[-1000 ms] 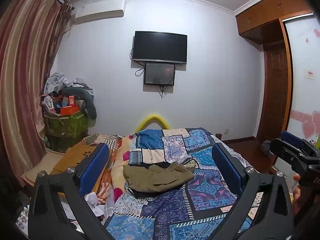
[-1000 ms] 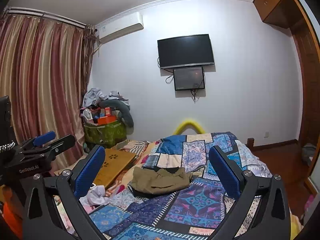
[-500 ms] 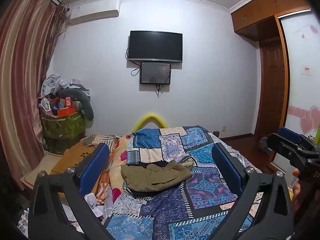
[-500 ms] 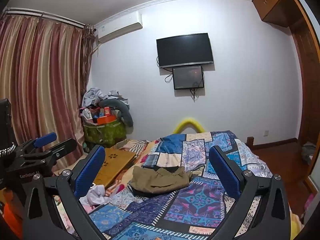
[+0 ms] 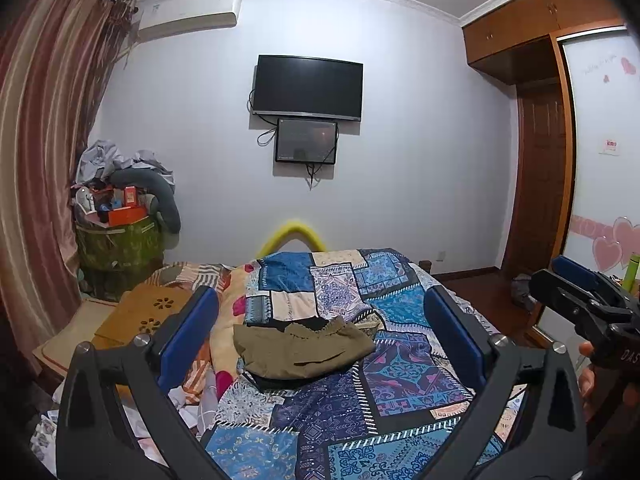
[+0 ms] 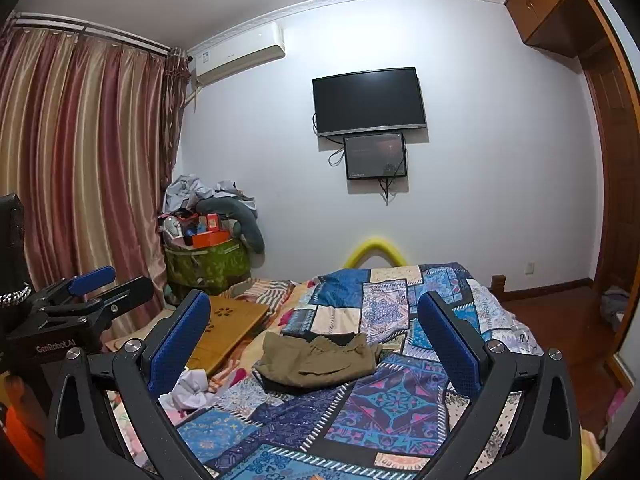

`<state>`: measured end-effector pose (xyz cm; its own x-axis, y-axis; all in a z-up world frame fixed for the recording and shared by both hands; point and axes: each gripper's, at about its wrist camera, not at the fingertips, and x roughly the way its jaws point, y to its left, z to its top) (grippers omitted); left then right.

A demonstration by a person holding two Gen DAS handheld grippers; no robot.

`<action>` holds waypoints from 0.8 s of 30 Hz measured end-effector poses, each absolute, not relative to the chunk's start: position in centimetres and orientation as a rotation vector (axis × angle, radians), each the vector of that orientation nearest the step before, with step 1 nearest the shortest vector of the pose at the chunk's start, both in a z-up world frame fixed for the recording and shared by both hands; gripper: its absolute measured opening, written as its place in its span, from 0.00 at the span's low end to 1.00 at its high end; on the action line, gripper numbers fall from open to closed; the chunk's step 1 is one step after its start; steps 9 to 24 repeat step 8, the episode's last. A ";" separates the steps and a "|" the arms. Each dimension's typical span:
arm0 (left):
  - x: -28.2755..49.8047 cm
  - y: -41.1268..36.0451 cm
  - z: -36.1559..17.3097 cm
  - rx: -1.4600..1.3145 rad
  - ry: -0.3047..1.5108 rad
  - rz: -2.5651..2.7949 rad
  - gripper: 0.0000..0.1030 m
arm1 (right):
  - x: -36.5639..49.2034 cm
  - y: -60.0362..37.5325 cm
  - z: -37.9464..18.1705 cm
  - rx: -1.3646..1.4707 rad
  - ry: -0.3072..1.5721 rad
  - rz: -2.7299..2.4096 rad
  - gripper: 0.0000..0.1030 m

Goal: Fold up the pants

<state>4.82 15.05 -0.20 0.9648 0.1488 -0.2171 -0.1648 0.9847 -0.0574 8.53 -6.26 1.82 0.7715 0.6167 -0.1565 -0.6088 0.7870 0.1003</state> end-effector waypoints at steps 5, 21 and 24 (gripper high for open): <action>5.1 14.9 -0.5 -0.074 0.224 0.151 1.00 | 8.7 -6.2 1.8 0.041 0.193 0.664 1.00; 5.4 14.9 -0.7 -0.067 0.228 0.150 1.00 | 9.0 -6.1 1.7 0.044 0.201 0.664 1.00; 5.4 14.9 -0.7 -0.067 0.228 0.150 1.00 | 9.0 -6.1 1.7 0.044 0.201 0.664 1.00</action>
